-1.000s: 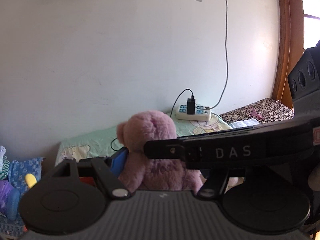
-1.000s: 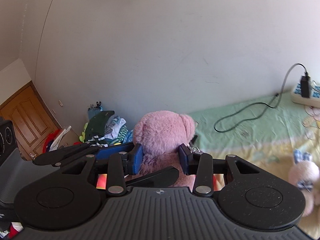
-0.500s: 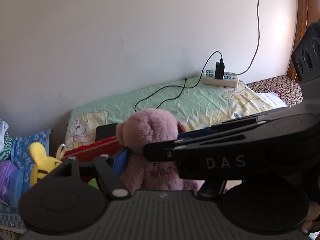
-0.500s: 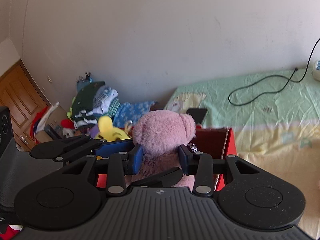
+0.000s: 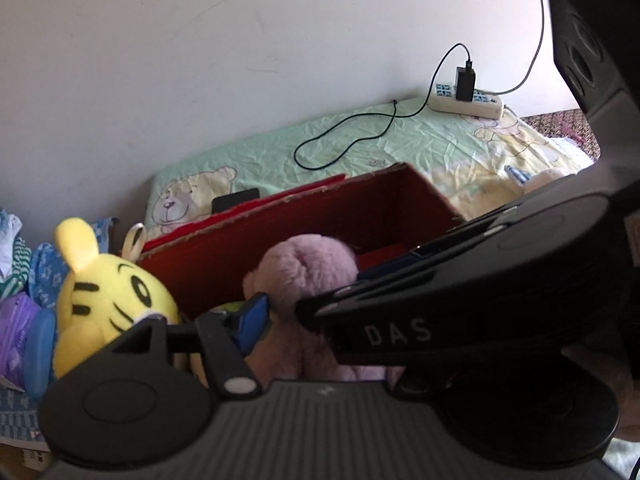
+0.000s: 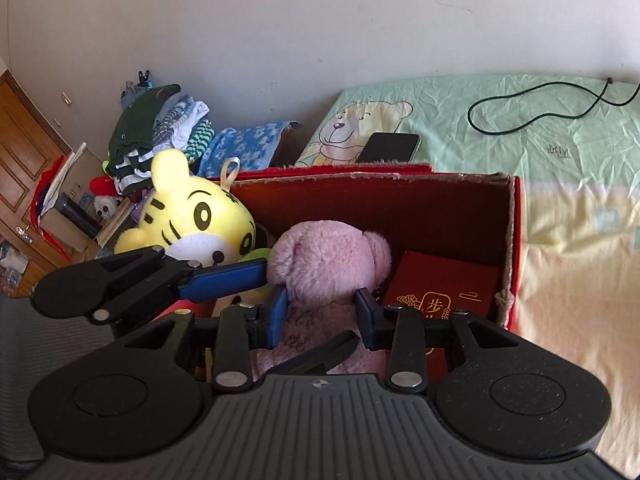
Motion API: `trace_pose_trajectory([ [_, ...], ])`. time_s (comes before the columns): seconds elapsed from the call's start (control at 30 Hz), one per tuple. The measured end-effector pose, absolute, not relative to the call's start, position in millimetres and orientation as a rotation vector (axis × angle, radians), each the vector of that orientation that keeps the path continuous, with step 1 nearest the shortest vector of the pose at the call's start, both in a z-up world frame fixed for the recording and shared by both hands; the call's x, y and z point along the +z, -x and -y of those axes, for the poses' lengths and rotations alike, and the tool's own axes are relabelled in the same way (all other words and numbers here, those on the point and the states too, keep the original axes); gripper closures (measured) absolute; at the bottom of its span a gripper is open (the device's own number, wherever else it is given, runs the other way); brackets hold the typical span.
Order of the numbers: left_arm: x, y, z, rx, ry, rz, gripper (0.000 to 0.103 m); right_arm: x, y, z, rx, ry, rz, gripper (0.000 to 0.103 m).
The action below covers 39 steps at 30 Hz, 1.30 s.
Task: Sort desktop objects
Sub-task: 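Lower the pink teddy bear into the red box beside the green plush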
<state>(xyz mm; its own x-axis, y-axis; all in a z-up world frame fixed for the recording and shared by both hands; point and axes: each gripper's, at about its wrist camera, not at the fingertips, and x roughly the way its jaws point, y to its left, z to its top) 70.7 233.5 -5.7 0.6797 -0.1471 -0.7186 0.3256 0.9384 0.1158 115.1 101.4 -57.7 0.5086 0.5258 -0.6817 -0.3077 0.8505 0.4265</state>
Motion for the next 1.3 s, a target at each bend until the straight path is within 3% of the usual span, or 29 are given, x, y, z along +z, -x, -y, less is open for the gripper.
trace_pose_trajectory([
  [0.2,-15.6,-73.4,-242.6,-0.249,-0.242,-0.807,0.033,-69.1,-127.2,-95.7,0.505,-0.379,-0.956,0.062],
  [0.3,-16.4,-72.2,-239.2,-0.251,-0.258,-0.806,0.033,-66.3,-125.0,-101.1,0.51,-0.332,-0.954,0.057],
  [0.57,-25.6,-62.6,-222.8,-0.221,-0.374,-0.788,0.029,-47.3,-116.5,-92.3,0.513,-0.269,-0.911,0.058],
  [0.63,-28.1,-60.2,-217.7,-0.209,-0.409,-0.782,0.029,-41.3,-114.3,-90.7,0.514,-0.237,-0.896,0.061],
  [0.73,-29.6,-58.3,-215.2,-0.209,-0.422,-0.781,0.029,-39.6,-113.5,-94.5,0.488,-0.156,-0.912,0.085],
  [0.77,-29.6,-57.7,-215.2,-0.209,-0.424,-0.782,0.029,-40.7,-113.3,-97.0,0.484,-0.131,-0.922,0.088],
  [1.3,-26.7,-48.2,-228.0,-0.207,-0.384,-0.786,0.027,-60.0,-119.4,-112.4,0.56,-0.216,-1.003,0.092],
])
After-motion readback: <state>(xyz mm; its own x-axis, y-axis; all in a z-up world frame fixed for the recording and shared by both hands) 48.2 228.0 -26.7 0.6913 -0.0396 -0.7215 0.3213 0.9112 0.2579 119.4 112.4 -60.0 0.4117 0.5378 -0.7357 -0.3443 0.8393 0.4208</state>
